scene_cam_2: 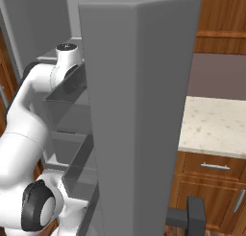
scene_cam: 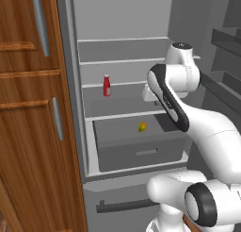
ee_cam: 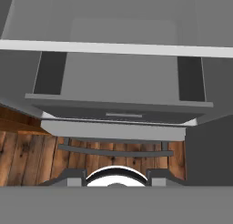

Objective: Fully open the fridge drawer.

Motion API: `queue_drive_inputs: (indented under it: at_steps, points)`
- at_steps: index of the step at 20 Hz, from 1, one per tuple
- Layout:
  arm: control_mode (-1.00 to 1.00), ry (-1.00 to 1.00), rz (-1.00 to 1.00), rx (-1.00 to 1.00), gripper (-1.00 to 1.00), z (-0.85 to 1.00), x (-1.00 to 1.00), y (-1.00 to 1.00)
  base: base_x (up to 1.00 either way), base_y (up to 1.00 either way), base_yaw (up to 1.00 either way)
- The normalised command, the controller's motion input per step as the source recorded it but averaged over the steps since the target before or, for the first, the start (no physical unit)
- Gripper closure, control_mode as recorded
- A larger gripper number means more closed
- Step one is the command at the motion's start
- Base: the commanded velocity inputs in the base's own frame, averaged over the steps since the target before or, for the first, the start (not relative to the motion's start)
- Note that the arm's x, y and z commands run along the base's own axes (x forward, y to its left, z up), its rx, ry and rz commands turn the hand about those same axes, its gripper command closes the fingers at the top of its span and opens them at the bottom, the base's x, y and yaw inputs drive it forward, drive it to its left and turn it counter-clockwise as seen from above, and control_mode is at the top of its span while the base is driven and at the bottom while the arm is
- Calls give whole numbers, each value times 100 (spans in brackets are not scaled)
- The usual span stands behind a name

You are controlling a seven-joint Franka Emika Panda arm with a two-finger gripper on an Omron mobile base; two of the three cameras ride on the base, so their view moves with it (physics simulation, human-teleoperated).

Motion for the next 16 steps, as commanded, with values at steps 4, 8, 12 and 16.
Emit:
queue_drive_inputs:
  at_steps: [4,8,12,16]
  points:
    - [-100,0,0,0,-100,0,-10,-2,0,0,0]
    - [-100,0,0,0,-100,-4,-32,-2,0,0,0]
    - [-100,0,0,0,-100,-12,-39,-1,0,0,0]
    - [-100,0,0,0,-100,-20,-28,0,0,0,0]
